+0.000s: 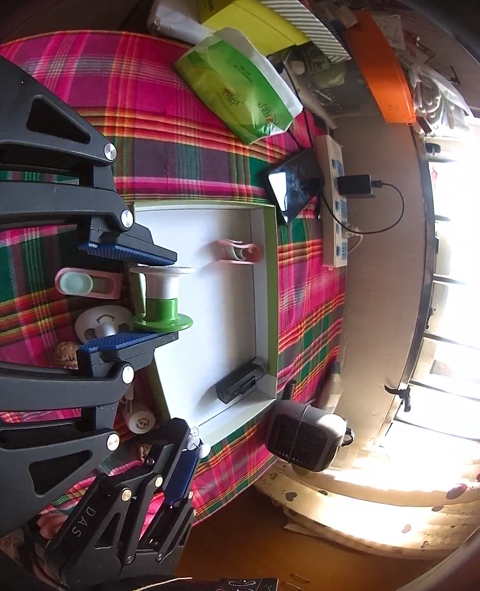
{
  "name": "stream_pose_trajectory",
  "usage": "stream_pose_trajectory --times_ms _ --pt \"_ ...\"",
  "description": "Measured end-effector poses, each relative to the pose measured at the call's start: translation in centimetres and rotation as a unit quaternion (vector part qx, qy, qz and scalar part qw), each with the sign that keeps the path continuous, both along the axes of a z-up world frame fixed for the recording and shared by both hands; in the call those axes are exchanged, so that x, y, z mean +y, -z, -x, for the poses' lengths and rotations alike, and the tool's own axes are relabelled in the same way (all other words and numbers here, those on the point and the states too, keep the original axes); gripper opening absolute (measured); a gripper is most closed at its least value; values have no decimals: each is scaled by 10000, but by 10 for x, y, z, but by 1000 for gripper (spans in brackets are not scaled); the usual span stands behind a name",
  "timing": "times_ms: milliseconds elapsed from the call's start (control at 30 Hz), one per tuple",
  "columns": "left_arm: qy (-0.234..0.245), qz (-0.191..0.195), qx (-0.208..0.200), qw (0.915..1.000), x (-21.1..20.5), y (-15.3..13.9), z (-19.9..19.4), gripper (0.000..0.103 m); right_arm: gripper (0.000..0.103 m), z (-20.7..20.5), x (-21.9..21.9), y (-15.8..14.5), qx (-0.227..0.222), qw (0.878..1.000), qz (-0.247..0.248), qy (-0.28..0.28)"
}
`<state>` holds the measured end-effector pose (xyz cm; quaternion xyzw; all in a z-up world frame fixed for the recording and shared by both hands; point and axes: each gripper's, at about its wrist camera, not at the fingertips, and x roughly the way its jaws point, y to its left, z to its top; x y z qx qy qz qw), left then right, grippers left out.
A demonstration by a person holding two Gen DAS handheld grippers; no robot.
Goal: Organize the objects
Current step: 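Carry the knob and spool into the white box, opening the right tool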
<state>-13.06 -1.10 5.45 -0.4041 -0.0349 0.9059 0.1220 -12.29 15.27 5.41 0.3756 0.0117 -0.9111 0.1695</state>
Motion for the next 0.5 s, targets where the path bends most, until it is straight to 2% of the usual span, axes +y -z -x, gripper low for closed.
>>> stream_pose_trajectory --times_ms 500 --pt "189 233 -111 9995 11 14 62 32 28 74 -2 19 -280 9995 -137 61"
